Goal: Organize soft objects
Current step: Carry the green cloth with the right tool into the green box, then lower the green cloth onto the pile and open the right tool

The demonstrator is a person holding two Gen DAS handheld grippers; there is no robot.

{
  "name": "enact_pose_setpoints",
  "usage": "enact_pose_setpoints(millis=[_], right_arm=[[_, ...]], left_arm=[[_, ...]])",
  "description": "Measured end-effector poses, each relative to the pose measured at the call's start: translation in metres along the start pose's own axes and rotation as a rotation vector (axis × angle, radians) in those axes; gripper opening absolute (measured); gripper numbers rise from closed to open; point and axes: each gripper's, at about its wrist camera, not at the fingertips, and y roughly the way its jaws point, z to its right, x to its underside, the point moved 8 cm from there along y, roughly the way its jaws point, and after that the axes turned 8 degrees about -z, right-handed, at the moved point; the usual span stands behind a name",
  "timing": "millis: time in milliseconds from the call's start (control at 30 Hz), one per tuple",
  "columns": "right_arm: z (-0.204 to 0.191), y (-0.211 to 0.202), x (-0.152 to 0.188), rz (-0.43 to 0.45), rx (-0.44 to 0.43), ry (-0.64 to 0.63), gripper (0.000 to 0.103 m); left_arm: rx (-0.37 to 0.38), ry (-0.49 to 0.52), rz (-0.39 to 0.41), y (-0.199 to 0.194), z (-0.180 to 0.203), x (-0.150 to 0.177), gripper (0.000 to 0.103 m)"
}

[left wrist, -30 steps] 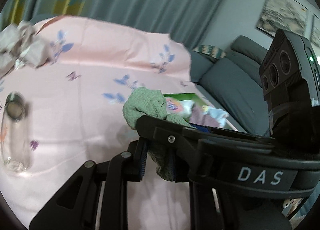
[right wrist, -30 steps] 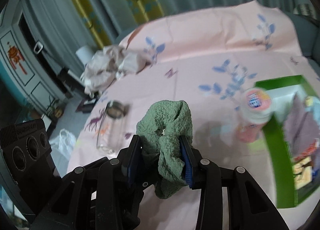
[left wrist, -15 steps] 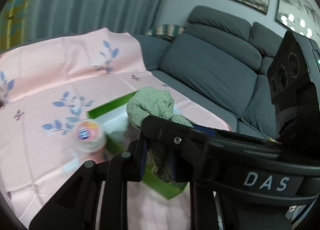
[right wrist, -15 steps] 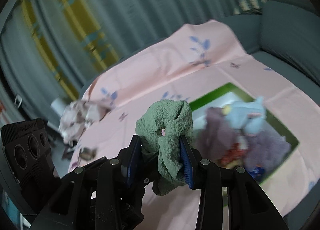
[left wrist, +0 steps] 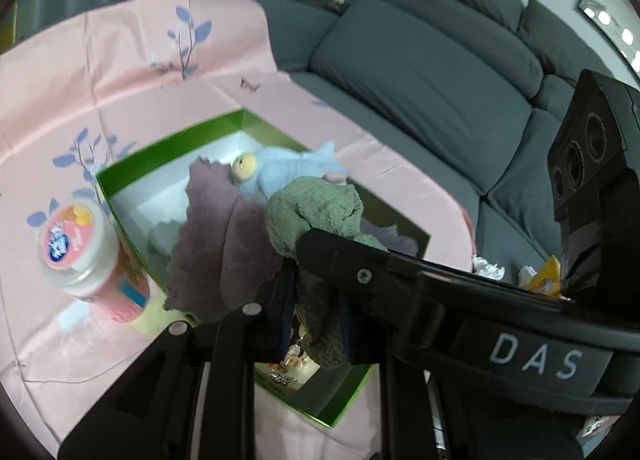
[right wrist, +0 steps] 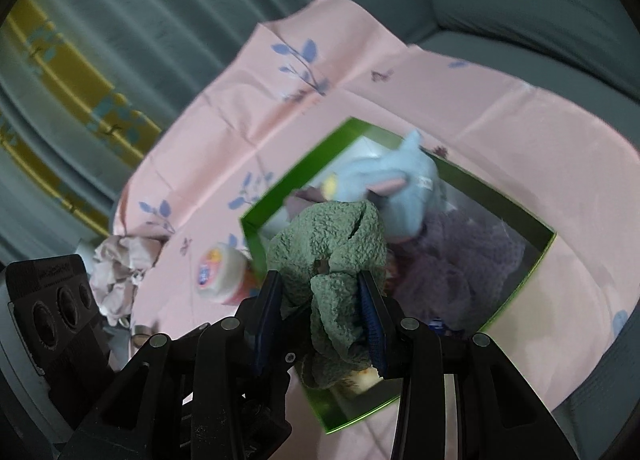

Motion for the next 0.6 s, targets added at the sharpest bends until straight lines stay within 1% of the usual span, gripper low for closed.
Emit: enact_pose_setpoints(millis=[167, 300, 600], right_arm=[[0.016, 0.016, 0.0, -0.051, 0.019, 0.04, 0.041], [0.026, 0.026, 0.001, -0.079, 0.031, 0.063, 0.041], [0.036, 0.035, 0.001, -0.109, 0.046, 0.088, 0.041]], left_arm=[[-0.023, -0.026, -0.046, 0.019, -0.005, 0.002, 0.016], [-0.04, -0.036, -0.067, 0.029, -0.008, 0.004, 0.016], [-0.046, -0.065, -0.097, 0.041, -0.015, 0.005, 0.016]])
